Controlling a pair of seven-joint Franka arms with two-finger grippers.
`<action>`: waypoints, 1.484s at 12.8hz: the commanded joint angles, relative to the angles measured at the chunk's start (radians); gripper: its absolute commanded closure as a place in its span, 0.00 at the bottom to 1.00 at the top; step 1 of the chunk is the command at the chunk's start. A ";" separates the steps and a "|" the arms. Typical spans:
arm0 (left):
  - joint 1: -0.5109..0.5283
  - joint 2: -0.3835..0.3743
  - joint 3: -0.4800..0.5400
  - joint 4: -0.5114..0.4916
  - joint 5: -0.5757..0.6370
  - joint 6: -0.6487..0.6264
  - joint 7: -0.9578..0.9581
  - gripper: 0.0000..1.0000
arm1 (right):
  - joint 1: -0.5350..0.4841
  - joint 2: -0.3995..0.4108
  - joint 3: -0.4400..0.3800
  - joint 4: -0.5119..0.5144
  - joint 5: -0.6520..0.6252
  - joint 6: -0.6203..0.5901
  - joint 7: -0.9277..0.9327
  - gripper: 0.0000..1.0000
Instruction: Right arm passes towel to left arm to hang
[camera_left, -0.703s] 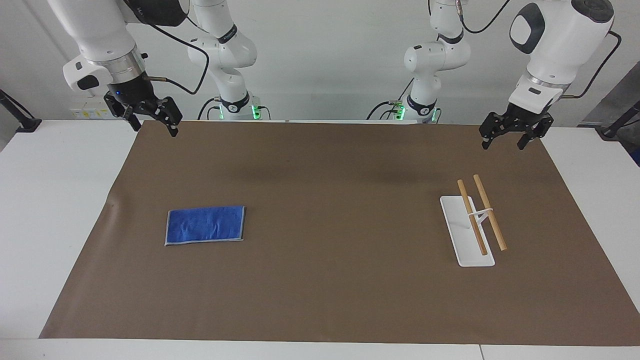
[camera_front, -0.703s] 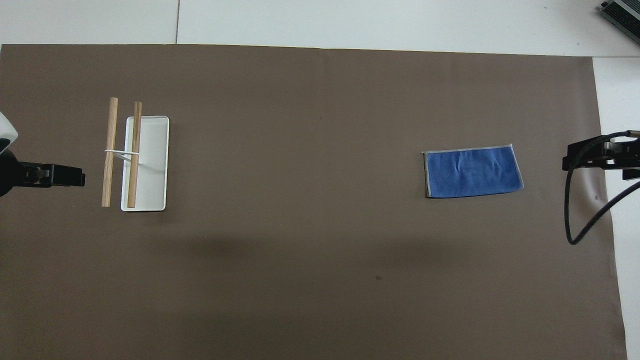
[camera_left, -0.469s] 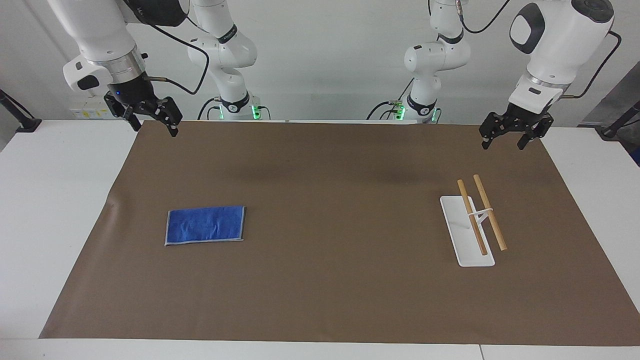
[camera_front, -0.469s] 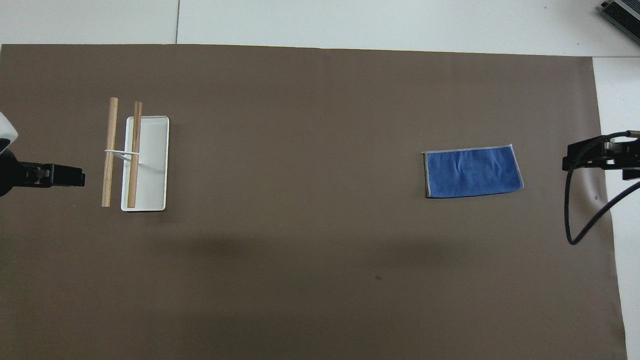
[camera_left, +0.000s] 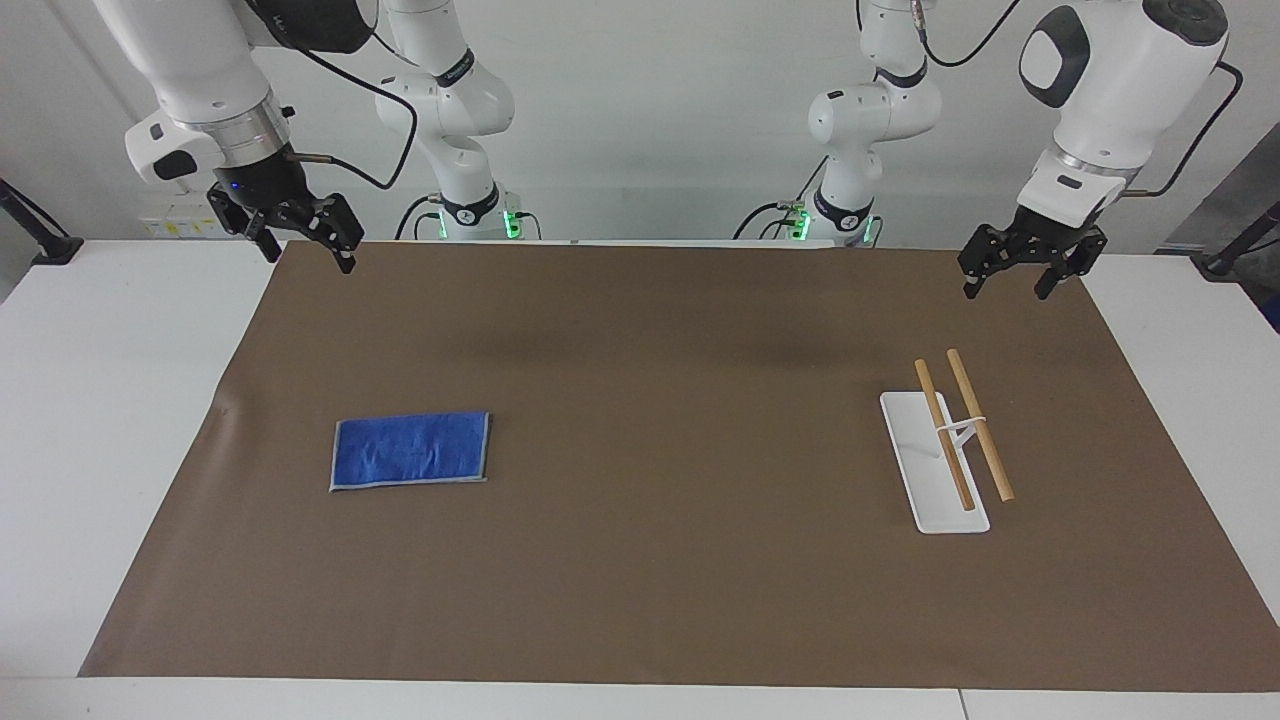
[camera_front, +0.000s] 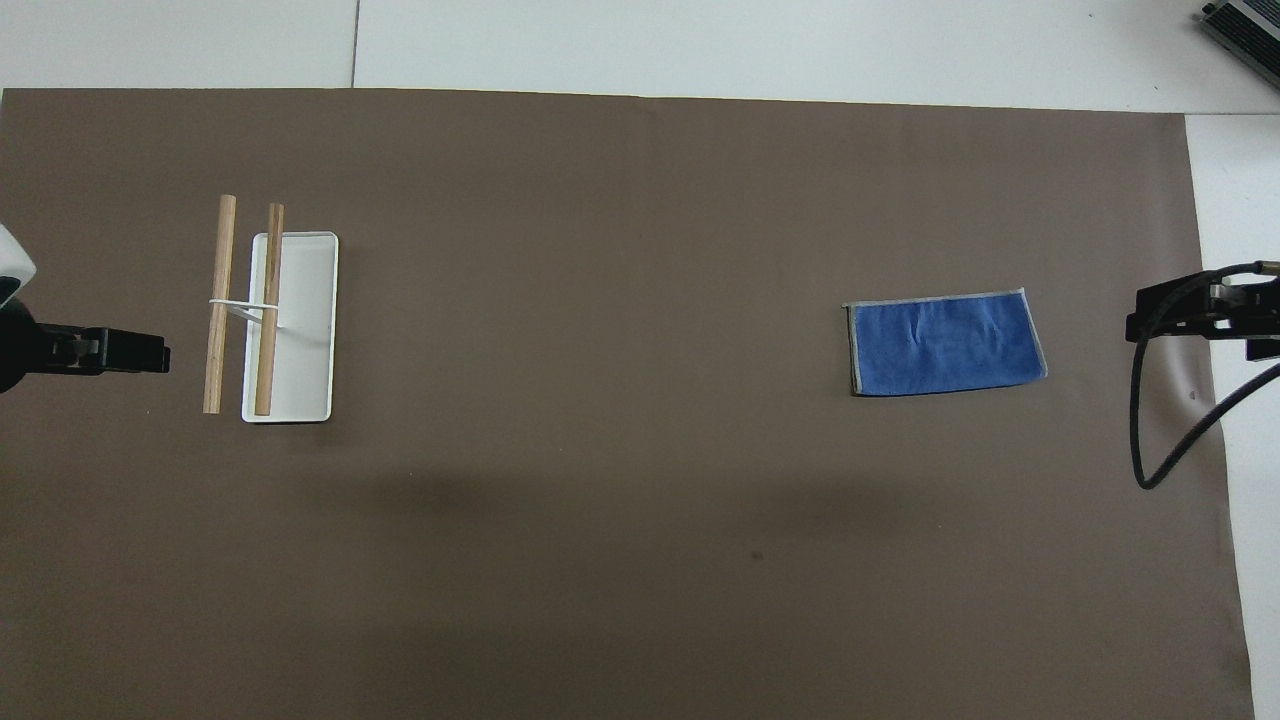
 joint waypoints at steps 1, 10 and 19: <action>0.000 -0.020 0.003 -0.012 -0.011 0.001 -0.007 0.00 | -0.011 -0.025 0.005 -0.029 0.011 0.003 0.000 0.00; 0.000 -0.020 0.003 -0.012 -0.011 0.001 -0.007 0.00 | -0.017 -0.055 0.006 -0.124 0.023 0.140 -0.004 0.00; 0.000 -0.020 0.003 -0.012 -0.011 0.001 -0.007 0.00 | -0.055 -0.004 0.003 -0.432 0.044 0.590 -0.197 0.00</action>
